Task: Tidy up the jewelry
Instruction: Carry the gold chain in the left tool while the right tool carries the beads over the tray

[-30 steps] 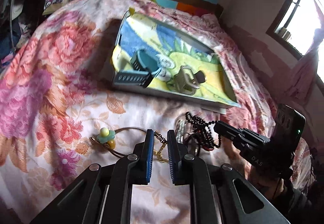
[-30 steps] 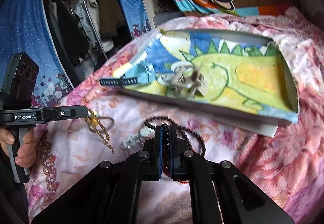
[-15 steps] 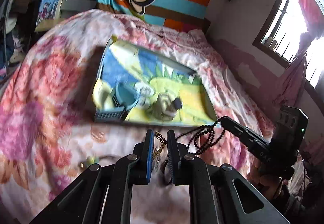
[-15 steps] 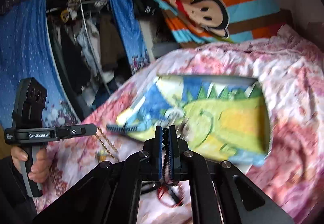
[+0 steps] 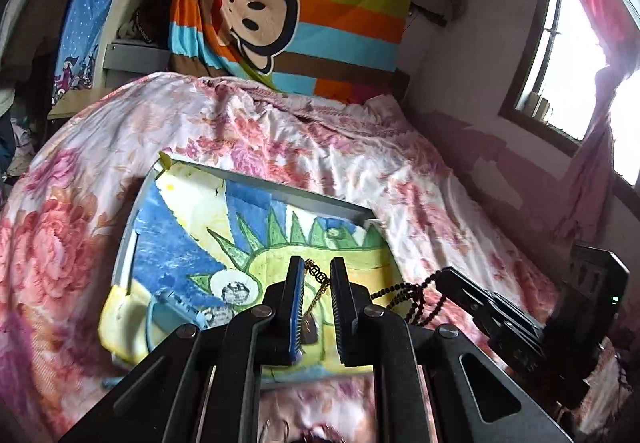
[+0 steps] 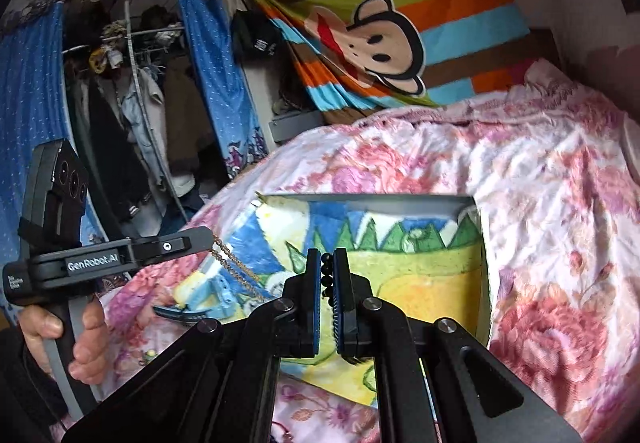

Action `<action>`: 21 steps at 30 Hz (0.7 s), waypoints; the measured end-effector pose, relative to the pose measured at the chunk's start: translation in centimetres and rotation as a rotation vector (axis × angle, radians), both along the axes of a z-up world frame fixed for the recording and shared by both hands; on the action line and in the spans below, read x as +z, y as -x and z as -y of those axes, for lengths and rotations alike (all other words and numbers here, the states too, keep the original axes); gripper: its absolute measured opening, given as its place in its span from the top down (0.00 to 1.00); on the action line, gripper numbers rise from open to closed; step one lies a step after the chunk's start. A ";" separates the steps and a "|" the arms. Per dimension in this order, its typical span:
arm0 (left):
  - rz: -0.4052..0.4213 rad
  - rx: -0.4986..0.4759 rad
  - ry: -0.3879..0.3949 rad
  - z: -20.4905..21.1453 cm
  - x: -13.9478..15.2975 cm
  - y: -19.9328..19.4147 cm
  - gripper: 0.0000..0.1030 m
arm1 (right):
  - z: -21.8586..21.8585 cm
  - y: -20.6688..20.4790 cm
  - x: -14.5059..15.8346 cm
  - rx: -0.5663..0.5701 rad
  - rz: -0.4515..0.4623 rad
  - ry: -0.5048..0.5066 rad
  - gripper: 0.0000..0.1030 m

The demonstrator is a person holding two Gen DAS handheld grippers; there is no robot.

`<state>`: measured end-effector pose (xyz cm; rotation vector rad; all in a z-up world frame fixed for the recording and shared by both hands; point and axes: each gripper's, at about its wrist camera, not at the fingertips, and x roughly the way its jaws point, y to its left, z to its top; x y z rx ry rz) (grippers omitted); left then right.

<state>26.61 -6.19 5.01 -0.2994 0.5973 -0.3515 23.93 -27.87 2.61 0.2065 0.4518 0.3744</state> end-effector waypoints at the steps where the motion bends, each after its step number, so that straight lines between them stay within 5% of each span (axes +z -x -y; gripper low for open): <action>1: -0.011 0.003 -0.005 0.2 -0.6 -0.6 0.88 | 0.0 -0.3 -0.6 -0.003 -0.013 -0.002 0.95; 10: -0.121 0.036 -0.065 0.7 -5.5 -2.4 0.88 | 0.1 -2.0 -7.1 -0.023 -0.181 0.016 0.95; 15: -0.151 0.050 -0.093 0.7 -6.3 -2.3 0.87 | 0.6 -2.0 -8.2 -0.047 -0.221 0.024 0.94; 17: -0.166 0.046 -0.088 0.5 -6.4 -2.3 0.87 | 0.8 -1.8 -8.1 -0.061 -0.223 0.026 0.90; 21: -0.161 0.056 -0.102 0.2 -5.9 -1.5 0.75 | 1.4 -0.6 -7.3 -0.091 -0.202 0.018 0.61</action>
